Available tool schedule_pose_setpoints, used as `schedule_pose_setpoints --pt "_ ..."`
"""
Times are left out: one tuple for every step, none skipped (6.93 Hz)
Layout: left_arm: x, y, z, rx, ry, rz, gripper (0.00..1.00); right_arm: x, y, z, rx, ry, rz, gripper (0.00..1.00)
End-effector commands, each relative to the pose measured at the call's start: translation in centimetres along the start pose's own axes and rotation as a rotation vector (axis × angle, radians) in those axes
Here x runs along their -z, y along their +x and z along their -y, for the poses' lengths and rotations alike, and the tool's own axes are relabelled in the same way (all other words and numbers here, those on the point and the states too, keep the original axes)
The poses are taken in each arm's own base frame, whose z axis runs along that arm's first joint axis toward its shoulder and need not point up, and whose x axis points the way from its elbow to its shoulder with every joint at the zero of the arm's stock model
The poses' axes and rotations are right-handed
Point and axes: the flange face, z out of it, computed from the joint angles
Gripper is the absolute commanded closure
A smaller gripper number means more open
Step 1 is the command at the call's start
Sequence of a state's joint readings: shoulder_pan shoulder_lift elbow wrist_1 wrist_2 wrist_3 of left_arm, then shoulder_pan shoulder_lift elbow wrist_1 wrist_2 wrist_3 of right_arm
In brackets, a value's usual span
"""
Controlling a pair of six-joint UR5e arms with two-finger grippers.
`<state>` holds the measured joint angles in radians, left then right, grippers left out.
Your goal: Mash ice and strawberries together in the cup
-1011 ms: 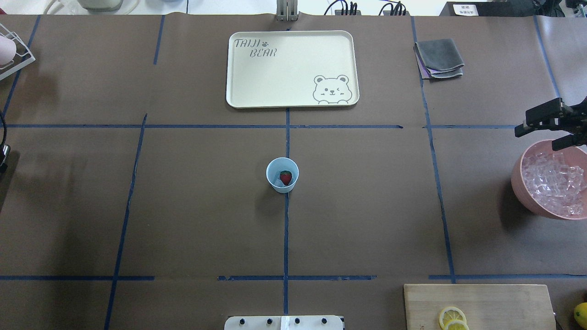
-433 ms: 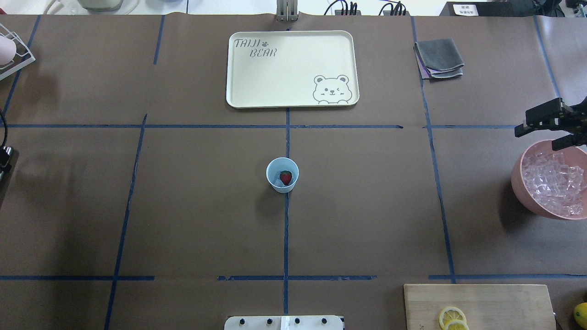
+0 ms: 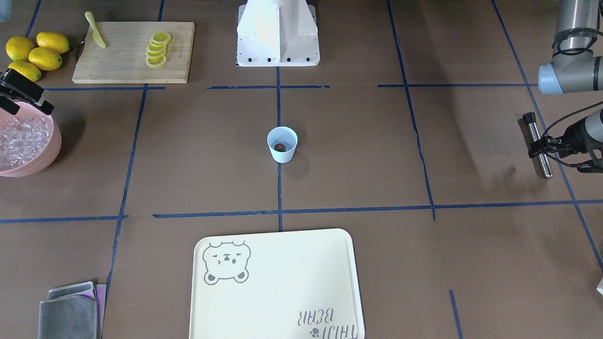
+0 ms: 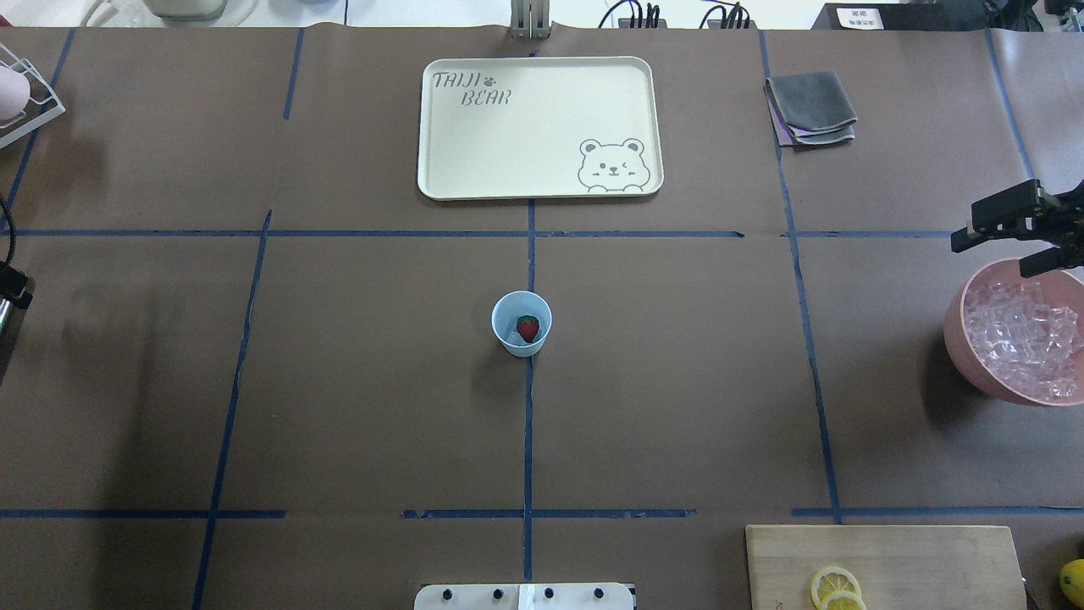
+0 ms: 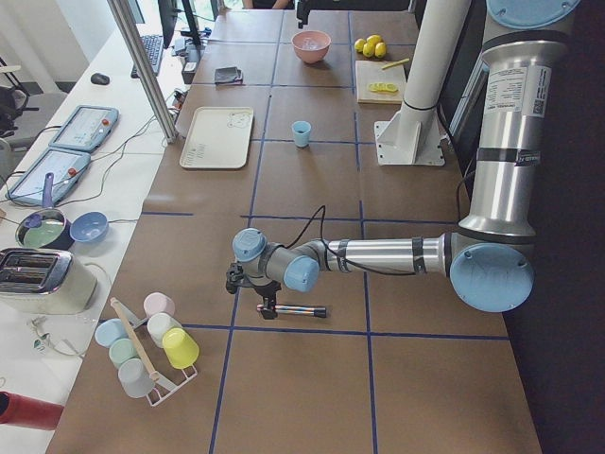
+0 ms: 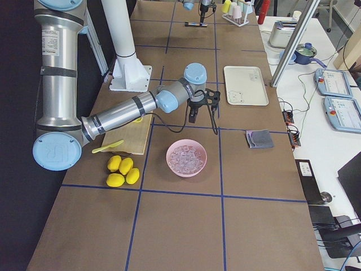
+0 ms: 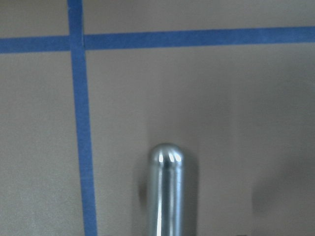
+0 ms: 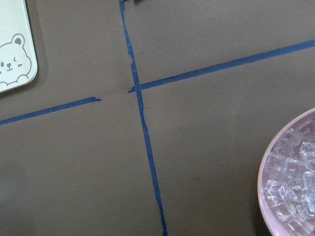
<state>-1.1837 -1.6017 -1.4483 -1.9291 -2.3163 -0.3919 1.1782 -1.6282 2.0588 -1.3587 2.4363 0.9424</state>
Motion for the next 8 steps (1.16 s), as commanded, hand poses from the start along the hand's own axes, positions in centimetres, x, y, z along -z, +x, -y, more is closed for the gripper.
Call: schedule_pose_setpoints --pt "6.8 1.9 -1.0 -0.049 0.121 -0.029 0.00 0.3 0.1 -0.1 -0.002 0.002 -0.003 0.01" --pt "8.8 -0.1 -2.0 -0.123 0.157 -0.018 0.00 0.5 0.6 0.3 0.000 0.009 -0.006 0.01" --pt "11.5 -3.2 -2.1 -0.128 0.200 0.001 0.00 0.6 1.9 0.6 0.021 0.011 -0.018 0.01" --pt "12.9 -5.4 -2.4 -0.142 0.188 0.022 0.00 0.5 4.8 0.7 0.068 0.007 -0.044 0.01" --pt "13.8 -8.6 -3.2 -0.169 0.135 0.042 0.00 0.8 8.9 1.2 0.125 0.012 -0.079 0.01" --pt "14.6 -10.7 -3.8 -0.208 0.098 0.045 0.00 1.4 12.0 2.1 0.169 0.004 -0.114 0.01" --pt "15.0 -11.5 -4.3 -0.209 0.101 0.034 0.00 3.1 15.8 3.2 0.229 -0.002 -0.179 0.01" --pt "14.7 -11.5 -4.8 -0.191 0.088 -0.011 0.00 4.5 19.7 4.0 0.309 -0.034 -0.261 0.01"
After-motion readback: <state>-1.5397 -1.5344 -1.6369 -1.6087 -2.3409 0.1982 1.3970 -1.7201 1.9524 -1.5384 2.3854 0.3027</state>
